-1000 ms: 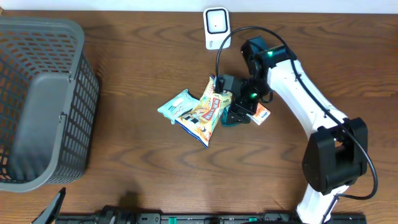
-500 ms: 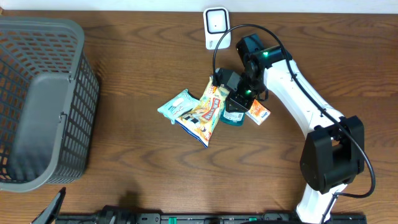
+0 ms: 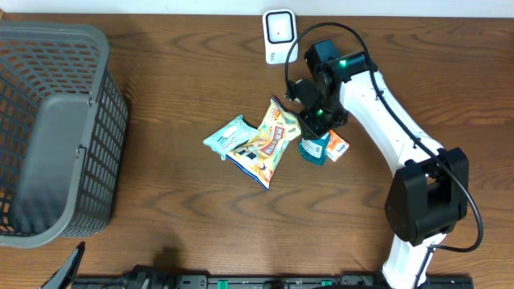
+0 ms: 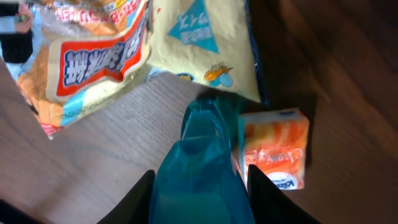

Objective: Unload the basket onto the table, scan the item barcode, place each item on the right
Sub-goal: 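Grasp the Listerine bottle with the right gripper and lift it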

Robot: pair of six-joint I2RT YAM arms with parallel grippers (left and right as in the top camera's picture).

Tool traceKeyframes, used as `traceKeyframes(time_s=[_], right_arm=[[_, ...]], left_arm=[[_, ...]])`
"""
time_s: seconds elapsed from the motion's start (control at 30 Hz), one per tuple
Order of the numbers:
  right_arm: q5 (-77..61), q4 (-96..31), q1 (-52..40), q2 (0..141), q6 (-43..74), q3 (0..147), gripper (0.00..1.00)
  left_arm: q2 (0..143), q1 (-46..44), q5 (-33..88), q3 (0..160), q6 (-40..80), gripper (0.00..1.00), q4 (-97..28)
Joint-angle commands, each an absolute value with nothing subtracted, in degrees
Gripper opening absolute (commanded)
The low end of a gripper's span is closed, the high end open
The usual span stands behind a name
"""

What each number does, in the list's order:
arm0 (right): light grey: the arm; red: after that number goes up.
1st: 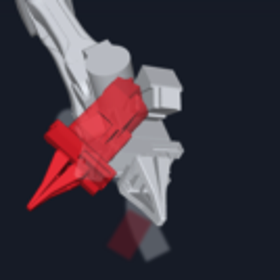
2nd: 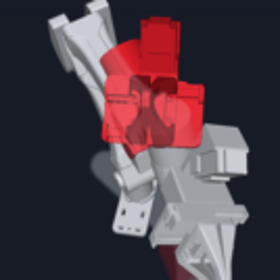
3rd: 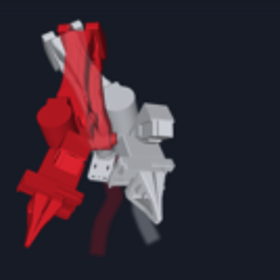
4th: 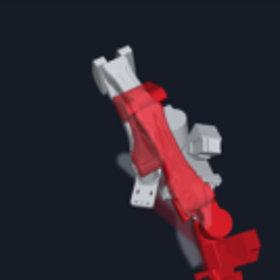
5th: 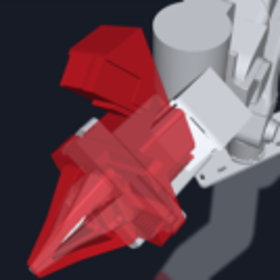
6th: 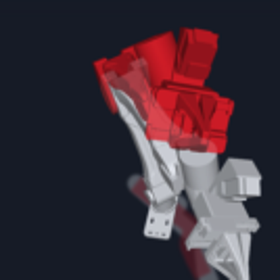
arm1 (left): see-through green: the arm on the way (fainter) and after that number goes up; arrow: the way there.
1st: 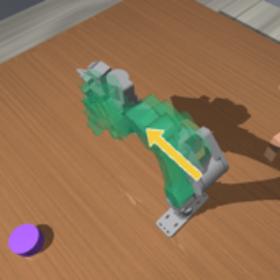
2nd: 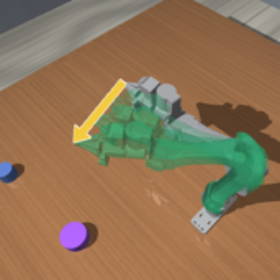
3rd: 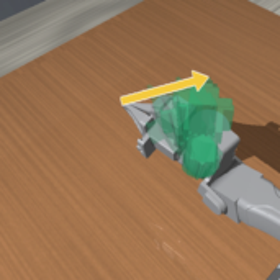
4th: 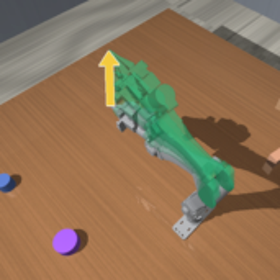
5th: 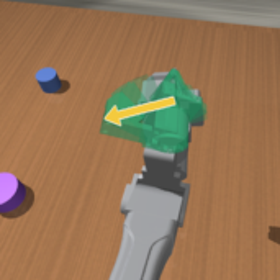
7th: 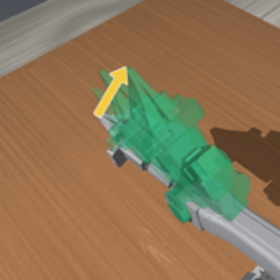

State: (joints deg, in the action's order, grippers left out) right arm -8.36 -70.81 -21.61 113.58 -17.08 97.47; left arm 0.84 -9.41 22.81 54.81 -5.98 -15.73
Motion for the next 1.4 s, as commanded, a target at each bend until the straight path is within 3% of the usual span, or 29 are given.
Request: traceKeyframes(time_s=[0.0, 0.3, 0.63, 0.73, 0.83, 0.87, 0.9, 1.1, 1.37], right_arm=[[-7.90, -68.53, -21.85, 113.14, -15.00, 100.14, 0.22], [-4.95, -55.31, -21.87, 113.16, -11.94, 99.57, 0.28], [-4.58, -53.19, -21.96, 113.16, -11.81, 93.60, 0.31], [-4.60, -52.23, -21.98, 113.16, -11.77, 92.44, 0.37], [-4.58, -52.01, -21.98, 113.16, -11.77, 92.58, 0.50], [-4.58, -52.03, -21.98, 113.16, -11.75, 92.58, 0.55], [-4.58, -52.05, -21.96, 113.14, -11.53, 92.60, 0.67], [-4.60, -52.58, -21.96, 111.44, -11.14, 93.86, 0.72], [-4.58, -53.39, -21.96, 103.70, -9.85, 94.78, 0.91]], left_arm=[[0.14, -9.19, 23.33, 54.59, -5.93, 0.77, -15.57], [0.14, -9.19, 23.33, 54.59, -5.93, 0.77, -15.57], [0.14, -9.19, 23.33, 54.59, -5.91, 0.77, -15.55], [0.14, -9.19, 23.33, 54.59, -5.93, 0.77, -15.57], [0.14, -9.19, 23.33, 54.59, -5.91, 0.77, -15.57], [0.14, -9.19, 23.33, 54.59, -5.93, 0.77, -15.57], [0.14, -9.19, 23.33, 54.59, -5.91, 0.77, -15.57], [0.14, -9.19, 23.33, 54.59, -5.93, 0.77, -15.59], [0.14, -9.19, 23.33, 54.59, -5.93, 0.77, -15.79]])
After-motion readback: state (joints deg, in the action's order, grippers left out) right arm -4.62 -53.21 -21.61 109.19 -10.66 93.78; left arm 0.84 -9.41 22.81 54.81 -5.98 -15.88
